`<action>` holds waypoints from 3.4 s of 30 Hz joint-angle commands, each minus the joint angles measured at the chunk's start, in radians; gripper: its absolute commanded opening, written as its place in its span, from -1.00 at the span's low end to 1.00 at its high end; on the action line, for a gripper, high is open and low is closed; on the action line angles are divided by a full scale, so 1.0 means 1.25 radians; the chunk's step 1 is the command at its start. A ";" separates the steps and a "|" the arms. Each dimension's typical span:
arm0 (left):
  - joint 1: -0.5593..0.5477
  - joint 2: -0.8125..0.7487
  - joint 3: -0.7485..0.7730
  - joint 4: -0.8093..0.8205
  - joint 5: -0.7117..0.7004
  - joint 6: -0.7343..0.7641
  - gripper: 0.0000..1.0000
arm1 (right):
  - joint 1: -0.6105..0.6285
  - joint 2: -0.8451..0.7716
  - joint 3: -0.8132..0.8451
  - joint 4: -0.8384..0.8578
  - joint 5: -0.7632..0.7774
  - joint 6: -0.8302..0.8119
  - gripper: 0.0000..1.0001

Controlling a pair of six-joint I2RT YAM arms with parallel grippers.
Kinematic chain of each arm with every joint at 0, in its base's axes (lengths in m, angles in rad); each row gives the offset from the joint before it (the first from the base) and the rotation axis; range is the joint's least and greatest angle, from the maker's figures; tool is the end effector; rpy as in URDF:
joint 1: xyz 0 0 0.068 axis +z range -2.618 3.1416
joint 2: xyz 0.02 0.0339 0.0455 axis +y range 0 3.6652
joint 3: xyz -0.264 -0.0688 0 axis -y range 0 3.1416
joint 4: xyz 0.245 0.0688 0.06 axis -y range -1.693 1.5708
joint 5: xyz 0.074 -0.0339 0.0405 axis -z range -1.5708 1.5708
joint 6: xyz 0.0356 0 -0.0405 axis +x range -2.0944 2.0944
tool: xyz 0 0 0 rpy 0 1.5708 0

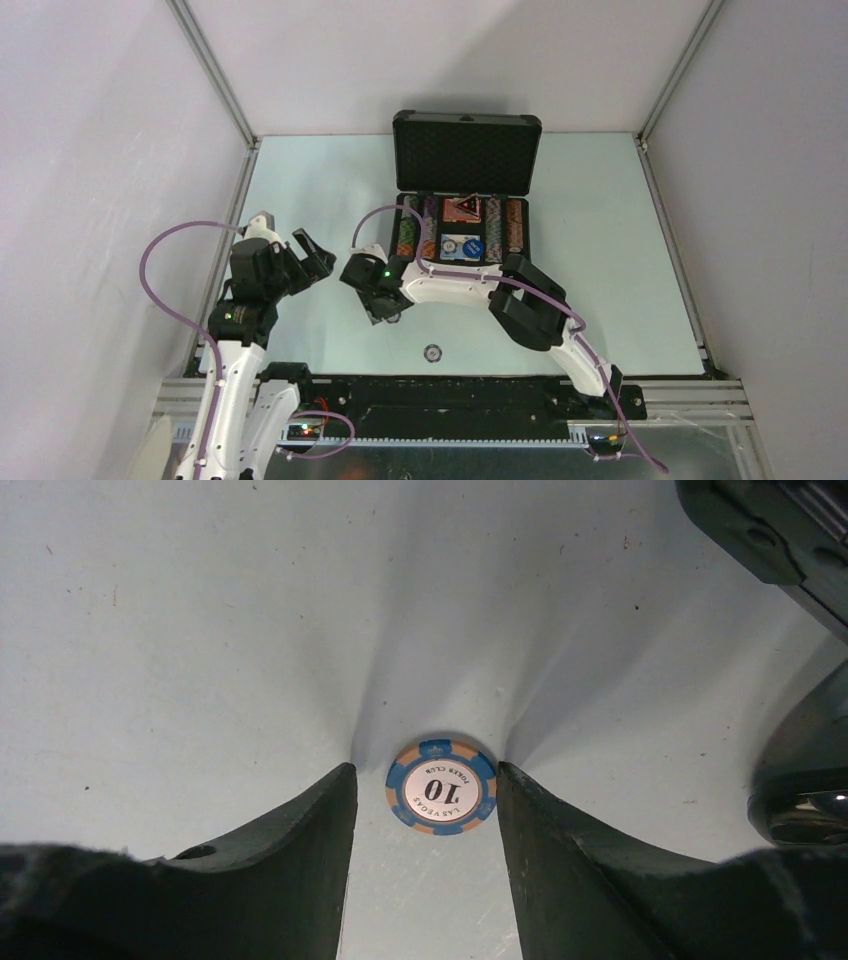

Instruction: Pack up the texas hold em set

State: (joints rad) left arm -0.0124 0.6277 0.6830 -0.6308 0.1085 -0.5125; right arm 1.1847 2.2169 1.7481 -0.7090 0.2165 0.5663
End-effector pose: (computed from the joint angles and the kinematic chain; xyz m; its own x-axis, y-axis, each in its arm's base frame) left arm 0.1393 -0.0056 0.2825 -0.5249 -0.4810 -0.7022 -0.1769 0.8687 -0.4627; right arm 0.1827 0.4291 0.1666 -0.7624 -0.4840 -0.4296 -0.5507 0.8338 0.0380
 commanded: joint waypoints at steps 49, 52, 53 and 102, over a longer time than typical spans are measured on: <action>0.007 0.001 0.011 0.021 0.000 0.022 0.87 | -0.075 -0.213 -0.098 -0.047 0.084 -0.053 -0.08; 0.007 0.002 0.012 0.022 0.001 0.022 0.87 | -0.099 -0.260 -0.107 -0.054 0.095 -0.062 -0.08; 0.007 0.002 0.012 0.021 0.001 0.022 0.87 | -0.115 -0.276 -0.108 -0.055 0.100 -0.070 -0.07; 0.031 0.007 0.011 0.022 0.004 0.023 0.87 | -0.340 -0.202 -0.060 -0.012 0.003 -0.176 0.03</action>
State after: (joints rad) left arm 0.0162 0.6369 0.6830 -0.6308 0.1085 -0.5110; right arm 0.7517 1.9770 1.6596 -0.7319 0.2153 0.3538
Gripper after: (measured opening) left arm 0.935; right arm 0.503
